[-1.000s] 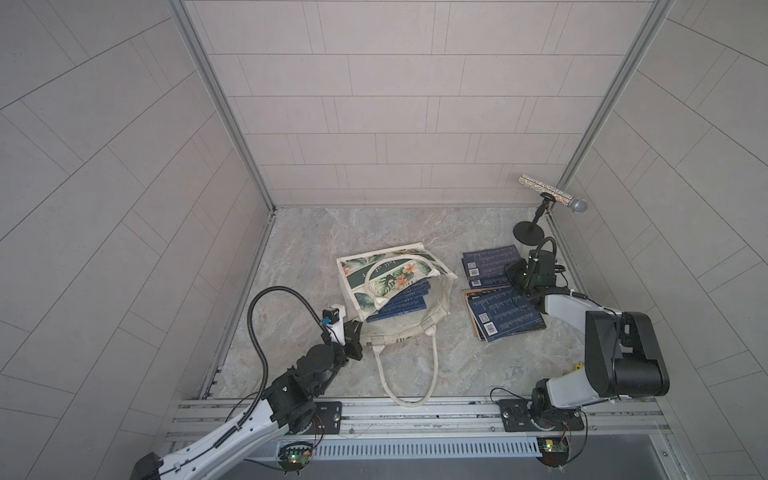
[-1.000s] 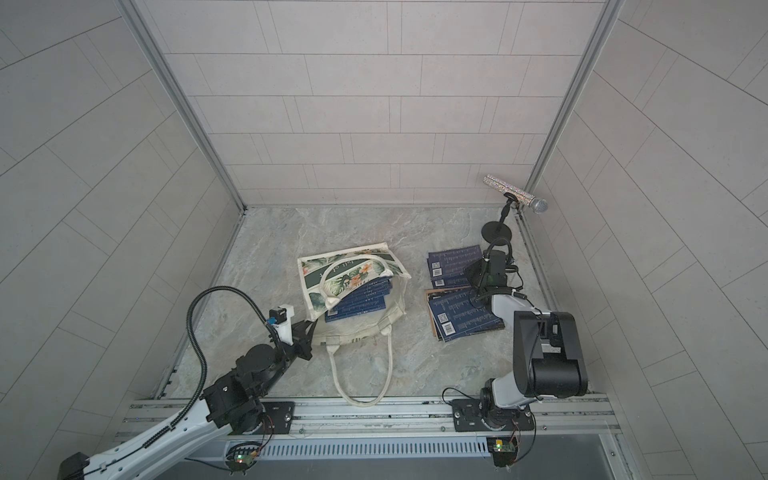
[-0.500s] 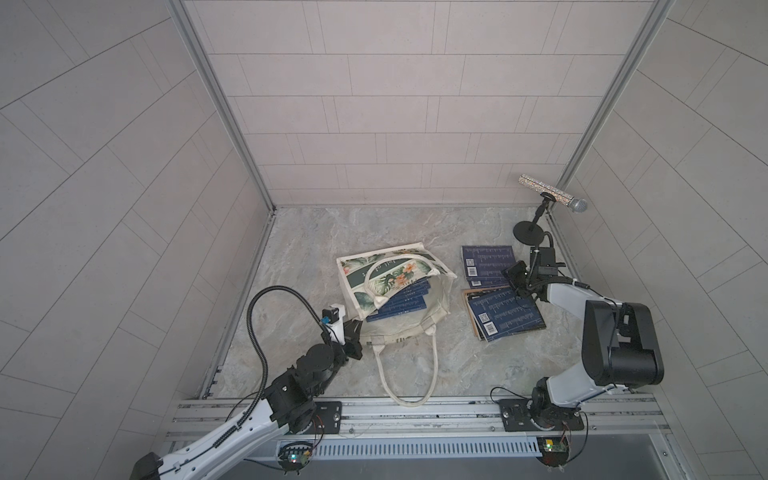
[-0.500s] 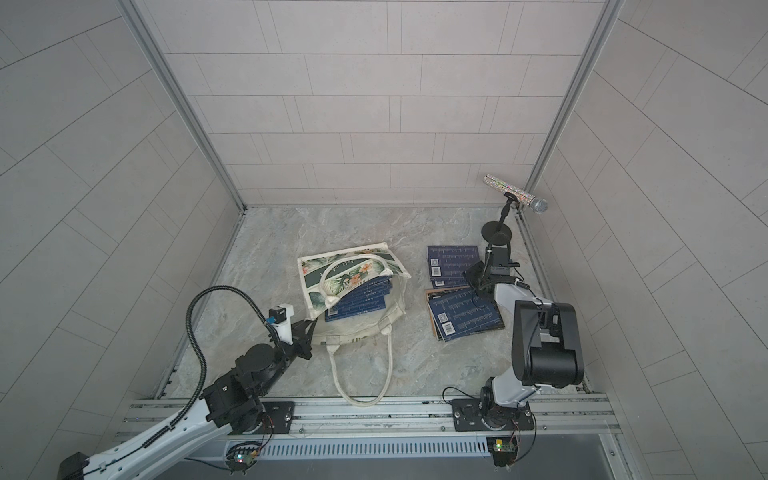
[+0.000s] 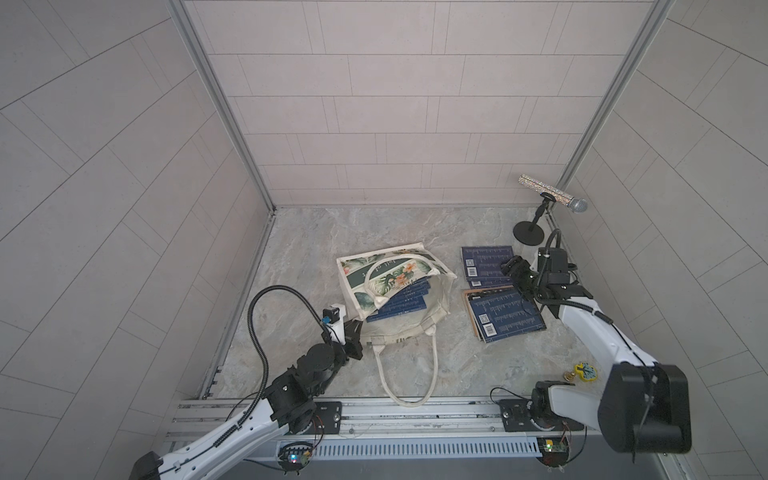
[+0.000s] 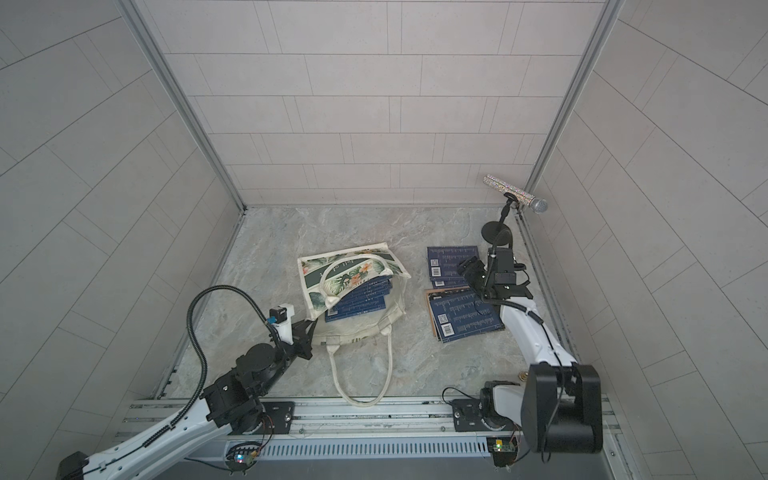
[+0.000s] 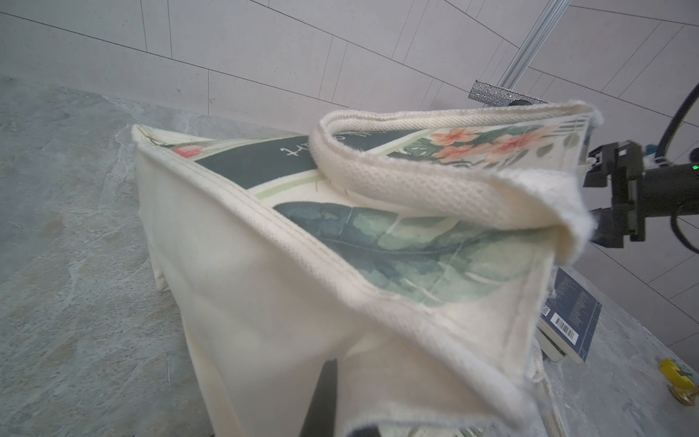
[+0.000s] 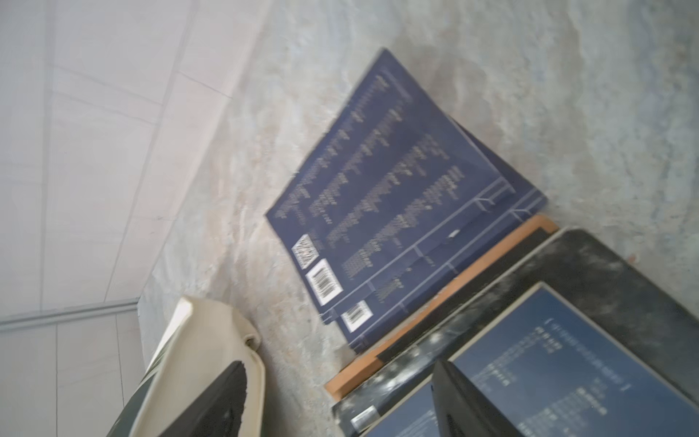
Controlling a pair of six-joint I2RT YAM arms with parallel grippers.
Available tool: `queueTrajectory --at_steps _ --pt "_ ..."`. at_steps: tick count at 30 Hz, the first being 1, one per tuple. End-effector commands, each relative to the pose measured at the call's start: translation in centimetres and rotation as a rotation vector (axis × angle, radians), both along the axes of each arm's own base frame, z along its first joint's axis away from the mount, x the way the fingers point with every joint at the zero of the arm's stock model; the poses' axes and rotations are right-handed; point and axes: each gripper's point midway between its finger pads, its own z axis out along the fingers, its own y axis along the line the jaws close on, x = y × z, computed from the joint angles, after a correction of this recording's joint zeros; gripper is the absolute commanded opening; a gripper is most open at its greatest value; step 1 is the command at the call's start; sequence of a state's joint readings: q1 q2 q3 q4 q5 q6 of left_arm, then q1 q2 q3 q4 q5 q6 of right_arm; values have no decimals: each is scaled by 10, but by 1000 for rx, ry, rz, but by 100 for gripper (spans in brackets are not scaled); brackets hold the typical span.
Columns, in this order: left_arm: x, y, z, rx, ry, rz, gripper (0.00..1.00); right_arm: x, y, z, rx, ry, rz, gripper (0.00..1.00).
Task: Take out the books from the canvas bag
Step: Place the book on the book.
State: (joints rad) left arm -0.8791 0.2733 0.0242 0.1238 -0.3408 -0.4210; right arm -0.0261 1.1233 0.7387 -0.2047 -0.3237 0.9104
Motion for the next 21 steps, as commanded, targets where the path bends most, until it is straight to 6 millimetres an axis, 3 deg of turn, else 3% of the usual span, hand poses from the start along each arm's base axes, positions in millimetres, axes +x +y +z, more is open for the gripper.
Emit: queueTrajectory --at_steps 1,4,10,11,16,21 --pt "2 0 17 -37 -40 5 0 -24 16 25 -58 -42 28 86" --pt "1 -1 18 -47 -43 0 0 -47 38 40 -83 -89 40 87" --pt "1 -2 18 -51 -42 -5 0 -88 97 57 24 -227 80 87" --pt "1 -3 18 -51 -42 -8 0 -96 107 47 12 -227 98 88" --pt "1 -5 18 -55 -42 -16 0 -123 178 43 2 -286 218 88" --pt "0 -7 19 -62 -44 -31 0 -130 233 18 -10 -245 309 85"
